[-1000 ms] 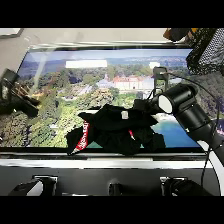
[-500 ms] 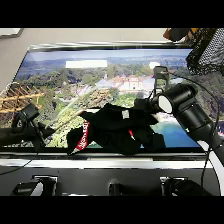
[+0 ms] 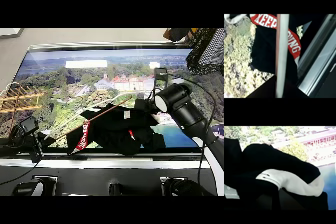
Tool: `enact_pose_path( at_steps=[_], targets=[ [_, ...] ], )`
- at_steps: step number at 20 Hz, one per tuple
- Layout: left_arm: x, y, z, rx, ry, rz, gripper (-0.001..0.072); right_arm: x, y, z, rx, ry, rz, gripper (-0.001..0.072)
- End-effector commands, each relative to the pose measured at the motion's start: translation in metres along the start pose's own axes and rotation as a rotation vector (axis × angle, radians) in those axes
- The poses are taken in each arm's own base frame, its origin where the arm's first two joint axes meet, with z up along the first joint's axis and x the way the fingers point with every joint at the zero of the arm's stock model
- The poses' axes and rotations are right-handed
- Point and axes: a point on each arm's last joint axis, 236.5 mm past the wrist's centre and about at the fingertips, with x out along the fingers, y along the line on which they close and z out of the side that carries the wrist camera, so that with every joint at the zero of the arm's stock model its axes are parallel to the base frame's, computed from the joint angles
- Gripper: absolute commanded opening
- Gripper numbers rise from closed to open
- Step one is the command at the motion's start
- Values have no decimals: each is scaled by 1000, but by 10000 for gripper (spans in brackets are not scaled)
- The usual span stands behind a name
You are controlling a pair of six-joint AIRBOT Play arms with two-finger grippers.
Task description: Fold the clothes and pants, and hang the long-sleeved shirts on hangers.
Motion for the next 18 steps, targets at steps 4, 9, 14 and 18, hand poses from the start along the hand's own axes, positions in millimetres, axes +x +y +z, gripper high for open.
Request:
enact_pose_path(
  at_steps=[4, 9, 14, 18],
  targets=[
    [2, -14, 2, -19, -12, -63, 31, 4, 2, 10, 30, -38, -1, 51],
    [12, -13, 0, -53, -1, -105, 30, 4, 4, 10, 34, -40, 8, 51],
    [29, -17, 5, -25, 13, -158, 30, -6, 5, 15, 43, -56, 23, 51],
    [39, -16, 7, -19, 20, -178, 30, -16, 3, 11, 52, -52, 33, 51]
  ],
)
